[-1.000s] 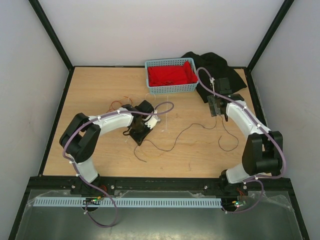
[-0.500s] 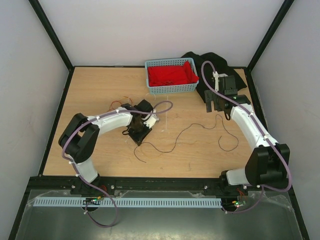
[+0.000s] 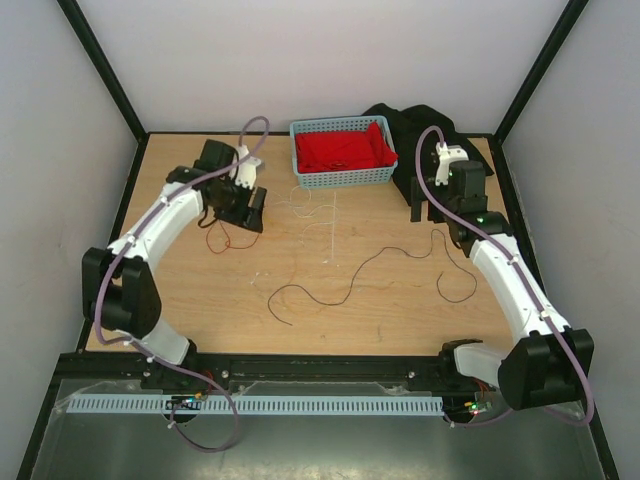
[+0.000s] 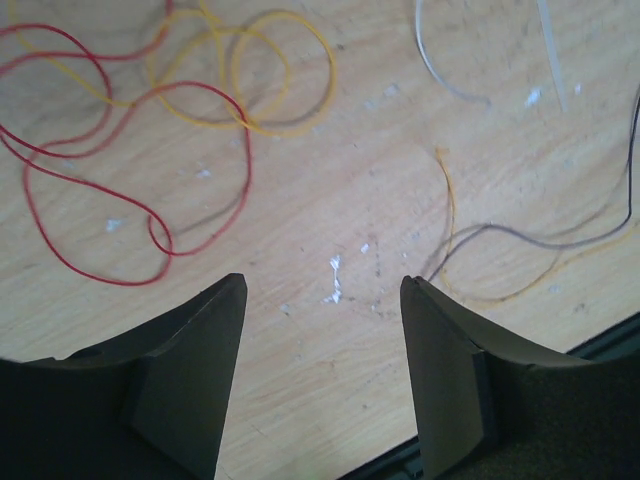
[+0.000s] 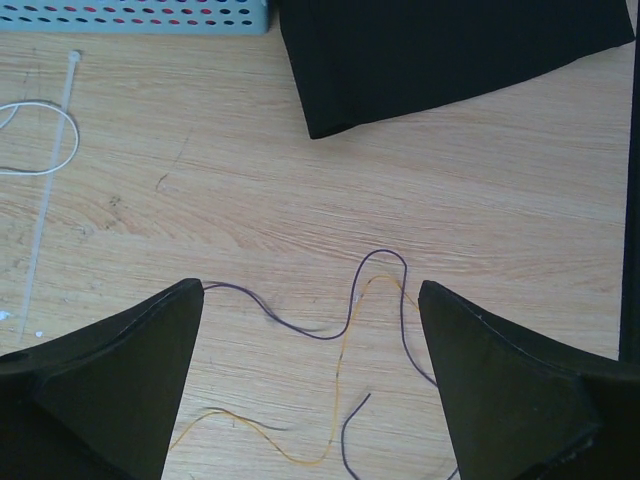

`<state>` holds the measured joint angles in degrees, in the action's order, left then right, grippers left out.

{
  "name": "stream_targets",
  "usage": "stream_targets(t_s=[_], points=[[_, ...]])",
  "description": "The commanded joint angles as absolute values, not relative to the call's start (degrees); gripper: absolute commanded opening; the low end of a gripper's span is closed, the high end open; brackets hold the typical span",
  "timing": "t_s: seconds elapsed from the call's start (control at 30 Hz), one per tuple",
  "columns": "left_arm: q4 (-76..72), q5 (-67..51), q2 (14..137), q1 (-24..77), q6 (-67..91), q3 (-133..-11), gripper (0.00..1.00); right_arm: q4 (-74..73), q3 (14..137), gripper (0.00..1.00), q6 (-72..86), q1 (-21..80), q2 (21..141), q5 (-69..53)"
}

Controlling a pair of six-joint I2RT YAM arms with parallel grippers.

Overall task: Zip-tie the wires
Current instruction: Straighten the cable at the center of the board, then pick up the cable at the center of the board.

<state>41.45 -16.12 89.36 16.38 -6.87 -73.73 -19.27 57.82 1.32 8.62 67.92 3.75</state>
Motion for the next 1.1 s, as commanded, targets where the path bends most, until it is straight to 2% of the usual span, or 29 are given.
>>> stream_targets(t_s=[0.0, 0.13, 0.33, 0.53, 0.83, 0.9, 1.0, 1.07], points=[[42.3, -19.5, 95.9, 13.3, -5.2, -79.8, 0.66, -16.0, 56.9, 1.00, 2.6, 8.6, 67.2, 1.7], [42.2, -17.8, 103.2, 12.3, -4.3, -85.5, 0.64, -15.8, 56.7, 0.99, 2.6, 8.5, 67.1, 0.8], [42.0, -16.9, 113.1, 10.8, -1.8, -94.5, 0.52, -15.2, 55.6, 0.99, 2.6, 8.5, 66.7, 0.0], [42.1, -17.2, 120.3, 10.8, -1.3, -102.2, 0.51, -14.8, 56.1, 0.99, 2.9, 8.5, 67.2, -1.0], [42.1, -15.2, 128.7, 10.4, -1.6, -107.6, 0.50, -14.7, 57.6, 1.00, 3.0, 8.5, 67.7, -0.4], [42.0, -15.8, 130.1, 10.4, -2.0, -108.7, 0.40, -14.7, 57.8, 0.99, 3.1, 8.5, 68.0, -0.5], [42.0, -17.7, 130.6, 10.5, -2.8, -110.0, 0.13, -14.7, 58.5, 0.99, 3.6, 8.5, 68.5, -0.8], [41.9, -17.9, 129.7, 10.5, -3.3, -110.3, 0.02, -14.7, 58.8, 0.99, 4.0, 8.5, 68.5, -0.9]])
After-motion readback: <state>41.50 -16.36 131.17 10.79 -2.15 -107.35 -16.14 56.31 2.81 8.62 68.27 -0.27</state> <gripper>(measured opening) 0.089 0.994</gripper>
